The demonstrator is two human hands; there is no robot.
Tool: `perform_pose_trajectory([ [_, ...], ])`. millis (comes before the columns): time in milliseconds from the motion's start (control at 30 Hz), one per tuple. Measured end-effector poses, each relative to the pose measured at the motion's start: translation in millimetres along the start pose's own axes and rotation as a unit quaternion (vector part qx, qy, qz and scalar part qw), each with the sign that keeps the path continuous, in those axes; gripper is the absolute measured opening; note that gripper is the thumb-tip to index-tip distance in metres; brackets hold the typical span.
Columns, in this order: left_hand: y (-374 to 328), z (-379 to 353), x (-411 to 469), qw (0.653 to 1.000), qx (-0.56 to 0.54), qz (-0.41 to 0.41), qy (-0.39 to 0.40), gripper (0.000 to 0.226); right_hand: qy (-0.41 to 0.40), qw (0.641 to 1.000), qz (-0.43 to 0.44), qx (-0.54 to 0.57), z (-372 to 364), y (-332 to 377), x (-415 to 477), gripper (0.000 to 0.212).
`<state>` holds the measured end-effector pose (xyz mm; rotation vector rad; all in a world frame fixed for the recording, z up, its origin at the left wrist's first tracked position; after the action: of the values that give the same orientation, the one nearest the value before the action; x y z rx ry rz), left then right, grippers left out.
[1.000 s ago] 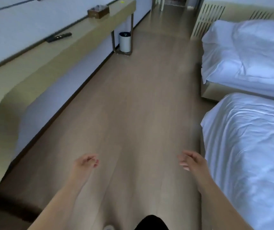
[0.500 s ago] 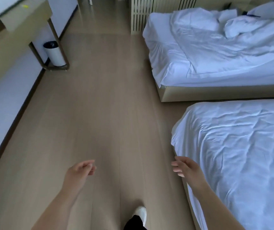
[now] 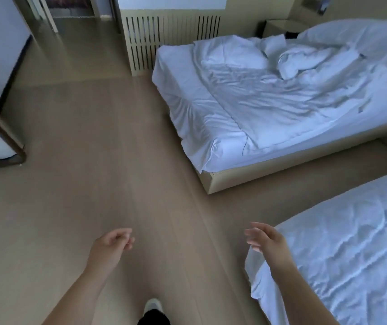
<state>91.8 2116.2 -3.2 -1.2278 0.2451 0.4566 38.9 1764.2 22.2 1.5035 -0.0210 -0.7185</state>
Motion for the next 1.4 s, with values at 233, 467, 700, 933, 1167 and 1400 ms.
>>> perform_pose_trajectory([
  [233,-147,-141,140,0.979,0.08,-0.081,0.167,0.017,-0.139,0.988,-0.039,0.057,27,30,82,0.014],
  [467,-229,-300,201,0.949,0.13,-0.087,0.274,0.022,-0.232,0.967,-0.053,0.097,94,54,186,0.021],
  [700,-304,-421,261,0.926,0.185,-0.08,0.32,0.012,-0.269,0.957,-0.036,0.105,166,131,321,0.021],
  [933,-373,-568,318,0.901,0.222,-0.111,0.356,0.023,-0.323,0.941,-0.03,0.097,262,183,436,0.021],
  [1167,-479,-761,320,0.857,0.235,-0.178,0.423,0.025,-0.396,0.907,-0.041,0.135,365,212,495,0.024],
  [1400,-537,-945,271,0.811,0.237,-0.231,0.482,0.02,-0.453,0.873,-0.041,0.177,491,205,537,0.026],
])
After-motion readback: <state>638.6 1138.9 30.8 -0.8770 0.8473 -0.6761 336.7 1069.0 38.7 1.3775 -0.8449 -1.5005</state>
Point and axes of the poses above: each hand's wrist, its own x-axis towards the middle knuckle, its own z-axis out of the back of the hand, y = z × x, the point moved 9 cm from there along x, towards the middle knuckle, and after that the axes turned 7 degrees about x, right-handed, at the moved point
